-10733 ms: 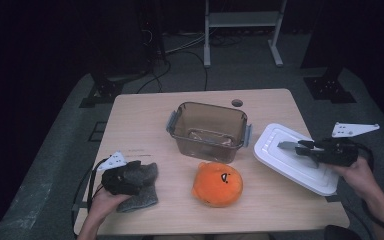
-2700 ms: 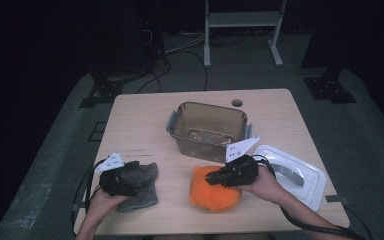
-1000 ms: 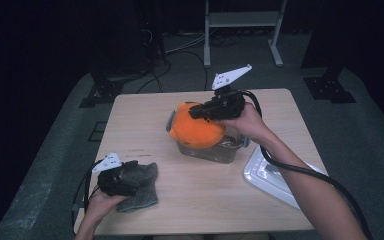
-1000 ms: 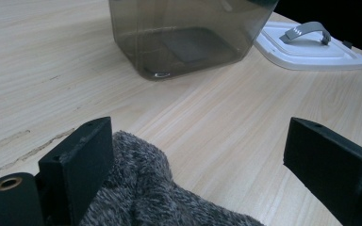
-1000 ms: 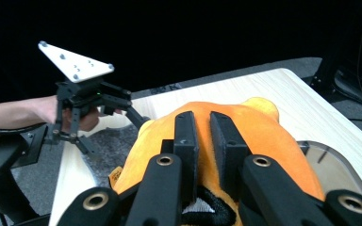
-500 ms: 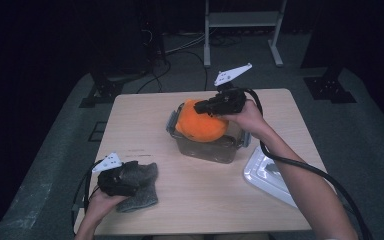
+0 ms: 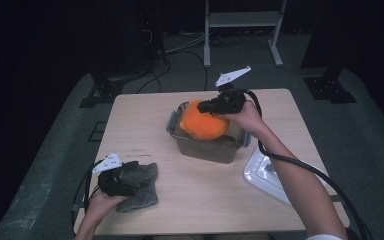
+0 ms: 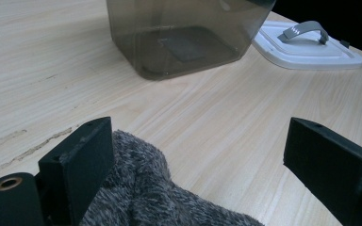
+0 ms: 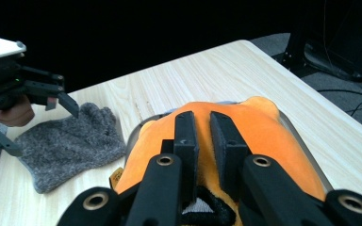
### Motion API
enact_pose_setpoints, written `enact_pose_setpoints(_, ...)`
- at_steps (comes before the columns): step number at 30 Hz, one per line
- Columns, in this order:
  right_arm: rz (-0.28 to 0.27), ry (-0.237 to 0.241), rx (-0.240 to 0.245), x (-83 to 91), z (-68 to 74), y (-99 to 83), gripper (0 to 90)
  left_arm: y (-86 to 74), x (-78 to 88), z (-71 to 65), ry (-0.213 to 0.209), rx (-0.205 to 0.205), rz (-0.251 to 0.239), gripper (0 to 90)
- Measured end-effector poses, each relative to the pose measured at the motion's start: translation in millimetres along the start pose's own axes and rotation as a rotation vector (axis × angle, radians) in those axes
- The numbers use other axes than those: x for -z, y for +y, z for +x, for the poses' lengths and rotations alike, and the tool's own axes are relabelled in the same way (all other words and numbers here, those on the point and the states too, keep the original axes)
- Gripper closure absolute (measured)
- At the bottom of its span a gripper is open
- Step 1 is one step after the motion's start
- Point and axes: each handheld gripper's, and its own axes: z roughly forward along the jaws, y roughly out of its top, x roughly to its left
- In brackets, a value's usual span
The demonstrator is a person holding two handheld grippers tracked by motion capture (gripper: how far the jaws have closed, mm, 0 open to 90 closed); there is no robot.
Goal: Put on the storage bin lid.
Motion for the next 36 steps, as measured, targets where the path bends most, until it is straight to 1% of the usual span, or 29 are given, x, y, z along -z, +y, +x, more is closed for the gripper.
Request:
enact_pose_setpoints(7,0.017,-0.006,-0.018,-9.0,-8.3,-8.9,80.9,0.3,-0.3,-0.6,-0.005,-0.002,0.002,8.8)
enact_pose_setpoints(11,0.035,-0.010,-0.022,-12.6,-11.7,-13.0,80.9,0.6,-1.5,-1.3,-0.007,-0.007,0.002,8.8)
enact_pose_setpoints(18,0.051,-0.010,-0.039,-20.0,-15.6,-20.1,80.8,0.8,-1.4,-1.9,-0.008,-0.007,0.001,8.8)
enact_pose_setpoints(26,0.085,-0.004,-0.056,-29.4,-15.2,-26.0,80.8,0.6,-1.2,-1.7,-0.007,-0.006,0.002,8.8)
enact_pose_setpoints(32,0.099,0.001,-0.048,-34.9,-14.0,-28.0,80.7,0.8,-1.2,-2.1,-0.007,-0.009,0.003,8.8)
enact_pose_setpoints(36,0.114,0.001,-0.061,-38.4,-14.1,-30.7,80.5,0.9,-1.0,-2.2,-0.007,-0.008,0.001,8.8)
